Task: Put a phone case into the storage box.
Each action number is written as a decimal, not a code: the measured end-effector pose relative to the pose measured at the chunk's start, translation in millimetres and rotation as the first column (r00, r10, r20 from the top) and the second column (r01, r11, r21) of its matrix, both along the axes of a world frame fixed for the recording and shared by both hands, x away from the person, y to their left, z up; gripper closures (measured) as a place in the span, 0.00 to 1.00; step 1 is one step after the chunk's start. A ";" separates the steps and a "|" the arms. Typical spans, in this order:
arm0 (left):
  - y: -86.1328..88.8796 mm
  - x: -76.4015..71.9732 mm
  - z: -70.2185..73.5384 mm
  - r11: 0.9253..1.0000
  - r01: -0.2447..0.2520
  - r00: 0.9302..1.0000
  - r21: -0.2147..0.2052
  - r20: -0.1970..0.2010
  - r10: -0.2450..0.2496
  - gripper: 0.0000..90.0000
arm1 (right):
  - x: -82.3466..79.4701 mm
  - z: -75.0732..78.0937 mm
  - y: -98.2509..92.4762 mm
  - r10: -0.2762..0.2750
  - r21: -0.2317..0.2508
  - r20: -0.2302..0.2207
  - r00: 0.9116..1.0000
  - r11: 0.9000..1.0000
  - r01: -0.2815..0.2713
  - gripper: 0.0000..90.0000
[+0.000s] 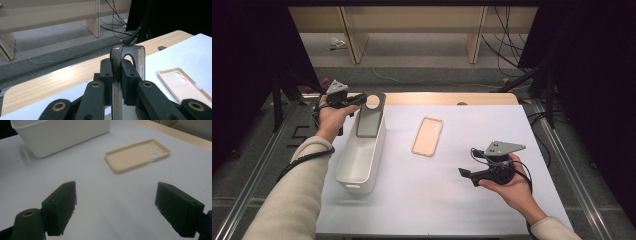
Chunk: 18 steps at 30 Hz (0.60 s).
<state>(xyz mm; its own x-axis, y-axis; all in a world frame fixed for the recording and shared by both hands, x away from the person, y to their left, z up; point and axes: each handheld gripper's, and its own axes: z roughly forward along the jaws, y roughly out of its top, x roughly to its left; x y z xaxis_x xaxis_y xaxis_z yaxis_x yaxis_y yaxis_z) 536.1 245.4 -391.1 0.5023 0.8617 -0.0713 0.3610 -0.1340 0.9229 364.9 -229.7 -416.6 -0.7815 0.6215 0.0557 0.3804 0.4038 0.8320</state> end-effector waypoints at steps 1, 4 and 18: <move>0.5 0.1 -0.3 1.000 -0.001 1.000 -0.002 -0.002 0.001 0.90 | 0.0 0.0 0.0 0.000 0.000 0.000 1.000 1.000 0.000 0.20; 1.5 0.5 -1.2 1.000 0.000 1.000 -0.003 -0.006 0.000 0.90 | 0.1 -0.1 -0.1 0.000 0.000 0.000 1.000 1.000 0.000 0.20; 6.8 2.6 -4.7 1.000 -0.009 0.999 0.016 -0.036 0.010 0.88 | -0.1 -0.3 0.7 0.004 -0.004 -0.003 1.000 1.000 -0.004 0.20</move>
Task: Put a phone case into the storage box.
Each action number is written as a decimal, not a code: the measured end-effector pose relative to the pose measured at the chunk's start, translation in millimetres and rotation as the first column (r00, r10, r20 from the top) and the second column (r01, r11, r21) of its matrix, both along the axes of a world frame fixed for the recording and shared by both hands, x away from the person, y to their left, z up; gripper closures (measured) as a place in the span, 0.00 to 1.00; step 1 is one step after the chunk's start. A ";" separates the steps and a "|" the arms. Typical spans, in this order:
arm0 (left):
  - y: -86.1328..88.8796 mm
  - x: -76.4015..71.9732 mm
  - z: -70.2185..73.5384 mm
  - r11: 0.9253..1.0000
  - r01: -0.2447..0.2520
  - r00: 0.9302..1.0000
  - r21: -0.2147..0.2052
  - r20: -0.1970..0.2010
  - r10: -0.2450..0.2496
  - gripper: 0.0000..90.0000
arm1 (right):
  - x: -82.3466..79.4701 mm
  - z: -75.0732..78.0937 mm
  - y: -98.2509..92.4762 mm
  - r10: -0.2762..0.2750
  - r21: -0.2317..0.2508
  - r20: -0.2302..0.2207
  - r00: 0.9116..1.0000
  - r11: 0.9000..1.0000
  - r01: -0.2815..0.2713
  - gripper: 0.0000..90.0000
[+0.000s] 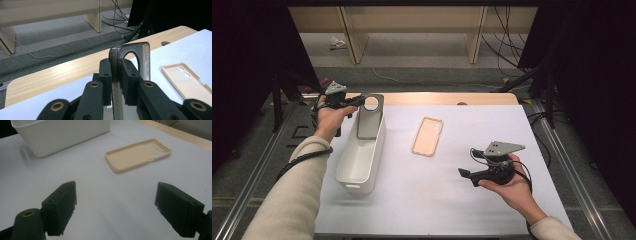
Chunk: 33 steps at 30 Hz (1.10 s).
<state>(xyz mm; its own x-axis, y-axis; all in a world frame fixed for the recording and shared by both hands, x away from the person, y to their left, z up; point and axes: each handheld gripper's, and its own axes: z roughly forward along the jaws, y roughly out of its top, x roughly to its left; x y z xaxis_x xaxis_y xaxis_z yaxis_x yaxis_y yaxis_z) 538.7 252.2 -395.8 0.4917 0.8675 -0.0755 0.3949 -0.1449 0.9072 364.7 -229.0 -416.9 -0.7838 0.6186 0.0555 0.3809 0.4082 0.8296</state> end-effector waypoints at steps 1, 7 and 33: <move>0.2 0.2 -0.1 1.000 -0.001 1.000 -0.001 -0.002 0.001 0.88 | 0.0 0.0 0.0 0.000 0.000 0.001 1.000 1.000 0.000 0.20; 1.4 1.2 -1.6 1.000 -0.006 1.000 0.009 -0.013 0.006 0.87 | 0.0 0.1 -0.2 0.000 0.002 0.000 1.000 1.000 0.000 0.20; 1.4 6.4 -6.1 0.996 -0.036 0.998 0.078 -0.048 0.039 0.84 | 0.2 0.0 -0.1 0.001 0.004 -0.001 1.000 1.000 -0.001 0.20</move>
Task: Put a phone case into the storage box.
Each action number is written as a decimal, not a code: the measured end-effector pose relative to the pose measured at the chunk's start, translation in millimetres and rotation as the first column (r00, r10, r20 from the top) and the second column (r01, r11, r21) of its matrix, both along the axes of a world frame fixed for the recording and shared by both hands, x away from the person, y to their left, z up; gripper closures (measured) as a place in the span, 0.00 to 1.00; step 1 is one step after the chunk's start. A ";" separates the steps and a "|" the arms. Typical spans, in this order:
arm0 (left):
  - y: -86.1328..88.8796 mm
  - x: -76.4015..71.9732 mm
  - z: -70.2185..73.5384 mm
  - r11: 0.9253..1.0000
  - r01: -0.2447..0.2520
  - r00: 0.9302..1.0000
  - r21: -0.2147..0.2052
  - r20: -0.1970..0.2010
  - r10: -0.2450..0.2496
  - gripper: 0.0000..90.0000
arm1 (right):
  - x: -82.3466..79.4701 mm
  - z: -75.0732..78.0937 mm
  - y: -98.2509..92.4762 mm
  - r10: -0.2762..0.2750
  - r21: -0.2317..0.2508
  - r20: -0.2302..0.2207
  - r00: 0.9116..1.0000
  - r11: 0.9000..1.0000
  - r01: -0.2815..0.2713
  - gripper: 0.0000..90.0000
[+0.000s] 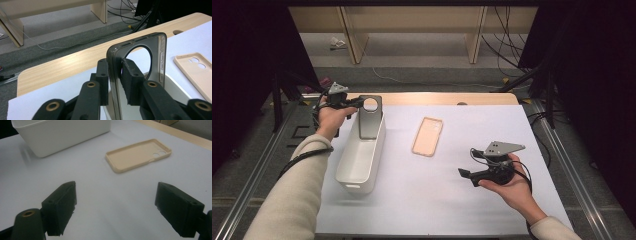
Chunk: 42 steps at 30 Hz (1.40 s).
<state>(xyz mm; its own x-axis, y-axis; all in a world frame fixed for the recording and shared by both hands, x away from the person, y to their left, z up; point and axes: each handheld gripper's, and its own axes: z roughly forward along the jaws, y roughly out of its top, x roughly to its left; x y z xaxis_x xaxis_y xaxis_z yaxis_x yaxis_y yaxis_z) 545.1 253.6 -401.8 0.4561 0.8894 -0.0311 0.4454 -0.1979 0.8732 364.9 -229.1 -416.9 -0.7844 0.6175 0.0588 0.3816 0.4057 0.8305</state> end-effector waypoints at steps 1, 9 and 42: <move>-0.1 0.3 -0.1 1.000 -0.001 1.000 0.002 -0.001 0.001 0.84 | 0.0 0.0 0.0 0.000 0.001 0.000 1.000 1.000 0.000 0.20; -1.5 4.0 -1.9 0.999 -0.028 0.999 0.031 -0.022 0.028 0.82 | 0.0 -0.3 0.3 0.002 0.001 -0.003 1.000 1.000 -0.002 0.20; -3.7 -35.5 12.3 0.997 -0.072 0.993 0.041 -0.091 0.075 0.18 | -0.1 -0.5 1.6 0.006 -0.004 -0.004 1.000 1.000 -0.006 0.20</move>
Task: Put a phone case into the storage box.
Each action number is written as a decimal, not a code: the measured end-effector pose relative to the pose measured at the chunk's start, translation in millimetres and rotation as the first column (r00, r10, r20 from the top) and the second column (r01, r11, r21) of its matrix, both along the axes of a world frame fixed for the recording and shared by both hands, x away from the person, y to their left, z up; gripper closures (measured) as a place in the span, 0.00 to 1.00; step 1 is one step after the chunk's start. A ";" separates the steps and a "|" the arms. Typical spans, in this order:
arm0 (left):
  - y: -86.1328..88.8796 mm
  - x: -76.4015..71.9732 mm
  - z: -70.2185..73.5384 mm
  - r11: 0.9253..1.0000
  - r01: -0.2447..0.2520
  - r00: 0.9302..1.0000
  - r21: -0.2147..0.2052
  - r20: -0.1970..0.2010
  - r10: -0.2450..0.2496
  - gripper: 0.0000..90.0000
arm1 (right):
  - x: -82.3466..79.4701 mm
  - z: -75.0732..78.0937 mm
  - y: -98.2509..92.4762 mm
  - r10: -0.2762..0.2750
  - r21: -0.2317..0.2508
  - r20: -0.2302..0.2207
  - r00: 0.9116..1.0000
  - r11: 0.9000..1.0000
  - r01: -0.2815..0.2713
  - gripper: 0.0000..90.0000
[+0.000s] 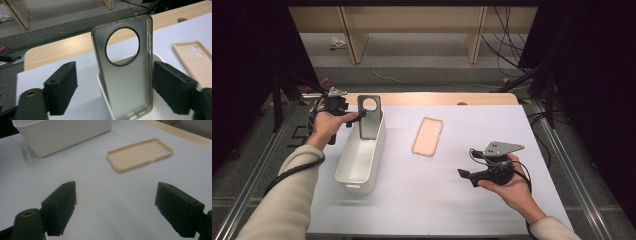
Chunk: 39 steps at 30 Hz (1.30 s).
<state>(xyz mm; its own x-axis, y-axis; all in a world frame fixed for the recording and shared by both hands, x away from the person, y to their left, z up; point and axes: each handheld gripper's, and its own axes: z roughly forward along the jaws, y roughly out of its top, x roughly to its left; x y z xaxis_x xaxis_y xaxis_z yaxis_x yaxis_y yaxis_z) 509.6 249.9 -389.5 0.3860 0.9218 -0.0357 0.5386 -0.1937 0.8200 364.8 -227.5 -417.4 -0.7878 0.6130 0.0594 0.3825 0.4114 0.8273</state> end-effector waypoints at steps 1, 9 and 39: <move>-0.2 -4.7 1.5 1.000 0.004 1.000 -0.003 0.000 -0.004 0.14 | 0.2 0.1 -0.1 0.000 0.000 0.000 1.000 1.000 0.000 0.20; -1.2 -42.4 7.0 0.999 0.039 0.998 -0.027 0.060 -0.038 0.00 | 0.7 0.9 -1.4 -0.009 0.006 0.001 1.000 1.000 0.009 0.20; -11.7 -132.6 -17.8 0.986 0.118 0.982 -0.122 0.165 -0.097 0.01 | 5.5 0.4 -3.1 -0.018 0.011 -0.007 1.000 1.000 0.018 0.20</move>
